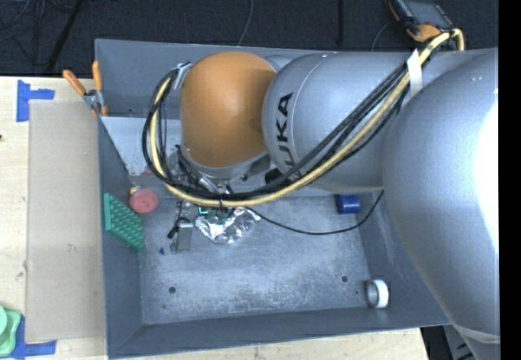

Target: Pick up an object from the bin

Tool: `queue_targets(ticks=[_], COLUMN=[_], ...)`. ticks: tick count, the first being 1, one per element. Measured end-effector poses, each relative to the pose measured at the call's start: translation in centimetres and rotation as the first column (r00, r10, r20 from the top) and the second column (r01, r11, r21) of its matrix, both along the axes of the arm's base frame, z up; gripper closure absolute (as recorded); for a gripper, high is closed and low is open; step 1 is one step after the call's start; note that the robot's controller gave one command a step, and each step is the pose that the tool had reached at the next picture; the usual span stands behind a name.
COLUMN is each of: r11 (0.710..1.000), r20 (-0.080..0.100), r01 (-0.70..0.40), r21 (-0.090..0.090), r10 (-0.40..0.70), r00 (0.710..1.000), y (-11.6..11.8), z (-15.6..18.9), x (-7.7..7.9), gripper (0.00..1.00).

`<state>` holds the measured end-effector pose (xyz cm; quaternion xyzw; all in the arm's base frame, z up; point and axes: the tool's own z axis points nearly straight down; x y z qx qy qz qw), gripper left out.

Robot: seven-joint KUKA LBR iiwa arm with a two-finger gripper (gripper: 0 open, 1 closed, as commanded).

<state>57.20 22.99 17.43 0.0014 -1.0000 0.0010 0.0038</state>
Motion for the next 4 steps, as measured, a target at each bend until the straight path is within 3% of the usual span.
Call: queue_targets(ticks=[1, 2, 3, 4], r11=[0.995, 0.995, 0.997, 0.997], r20=[0.003, 0.007, 0.016, 0.009], r01=[0.097, 0.1, 0.079, 0.081], r21=[0.0, 0.001, 0.006, 0.003], r10=[-0.097, -0.1, -0.079, -0.081], r00=[0.995, 0.995, 0.997, 0.997], y=[0.9, 0.9, 0.9, 0.9], z=[-11.0, -10.5, 1.0, 0.4], x=[4.3, 4.5, 3.3, 3.2], gripper=[0.0, 1.0, 1.0, 0.0])
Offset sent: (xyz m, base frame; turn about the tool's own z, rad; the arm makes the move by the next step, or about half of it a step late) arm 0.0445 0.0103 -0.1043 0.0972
